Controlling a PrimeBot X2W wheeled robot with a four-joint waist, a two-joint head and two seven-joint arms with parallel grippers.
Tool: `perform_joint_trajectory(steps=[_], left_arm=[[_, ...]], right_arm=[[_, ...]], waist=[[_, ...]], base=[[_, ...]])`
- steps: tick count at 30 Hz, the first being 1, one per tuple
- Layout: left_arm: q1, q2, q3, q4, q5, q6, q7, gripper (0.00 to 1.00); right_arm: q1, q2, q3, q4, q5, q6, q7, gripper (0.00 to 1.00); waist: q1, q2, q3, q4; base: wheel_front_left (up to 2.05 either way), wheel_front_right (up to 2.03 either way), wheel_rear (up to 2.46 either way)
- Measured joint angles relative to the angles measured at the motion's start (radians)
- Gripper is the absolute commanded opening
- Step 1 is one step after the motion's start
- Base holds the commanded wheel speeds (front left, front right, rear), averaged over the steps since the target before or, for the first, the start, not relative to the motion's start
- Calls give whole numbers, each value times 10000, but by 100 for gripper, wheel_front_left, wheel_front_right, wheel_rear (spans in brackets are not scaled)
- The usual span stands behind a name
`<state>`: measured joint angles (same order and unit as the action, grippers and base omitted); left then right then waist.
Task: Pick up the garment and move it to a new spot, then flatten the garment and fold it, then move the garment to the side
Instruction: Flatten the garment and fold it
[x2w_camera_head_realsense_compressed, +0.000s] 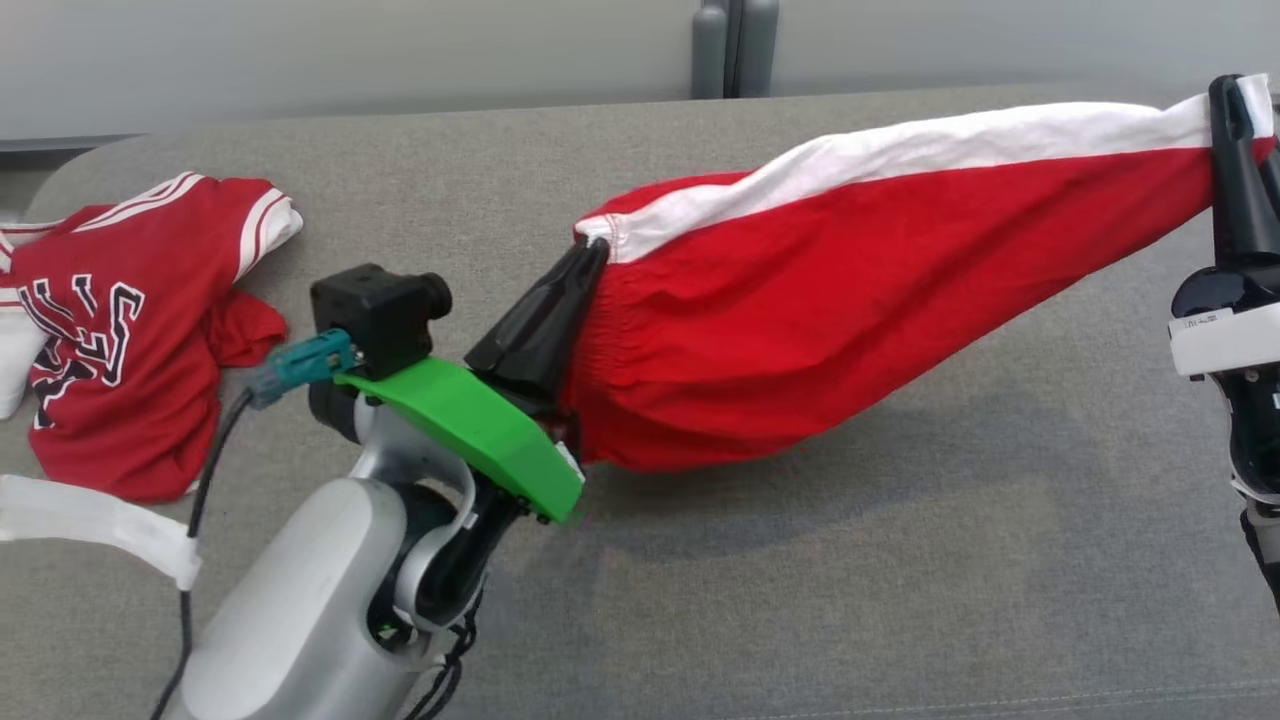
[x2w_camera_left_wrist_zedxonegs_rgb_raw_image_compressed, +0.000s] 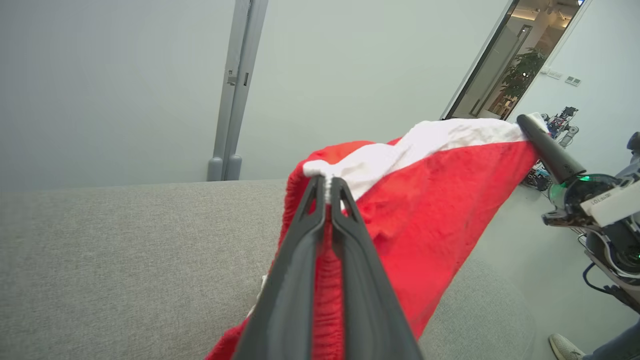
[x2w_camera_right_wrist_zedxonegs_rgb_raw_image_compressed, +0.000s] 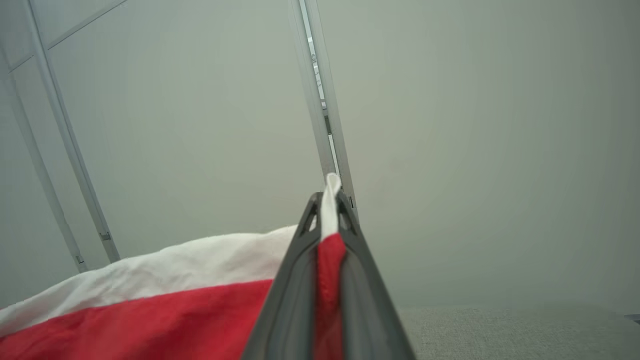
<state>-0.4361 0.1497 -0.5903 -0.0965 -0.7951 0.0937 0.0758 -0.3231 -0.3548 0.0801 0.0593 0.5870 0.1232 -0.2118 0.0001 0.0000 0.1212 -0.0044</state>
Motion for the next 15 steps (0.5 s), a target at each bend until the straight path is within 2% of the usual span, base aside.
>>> perform_joint_trajectory(steps=[7,11,15], left_arm=[[82,1116,522,-1605,-523,134,1273,0],[364,1388,897,-2721,-884,226,1954,0],[542,1582,1296,-3582,-1256,297,2654,0]], right_arm=[[680,-945,890,-2911,1666,0,1425,0],[933,-1620,305,-4366,2512,0,2178,0],[1408,-2033,-261,-5172,3367,-2,3089,0]], waist=[[0,0,-540,131],[0,0,-634,-31],[-1,0,-524,-169]], base=[[0,0,0],[0,0,0],[0,0,0]])
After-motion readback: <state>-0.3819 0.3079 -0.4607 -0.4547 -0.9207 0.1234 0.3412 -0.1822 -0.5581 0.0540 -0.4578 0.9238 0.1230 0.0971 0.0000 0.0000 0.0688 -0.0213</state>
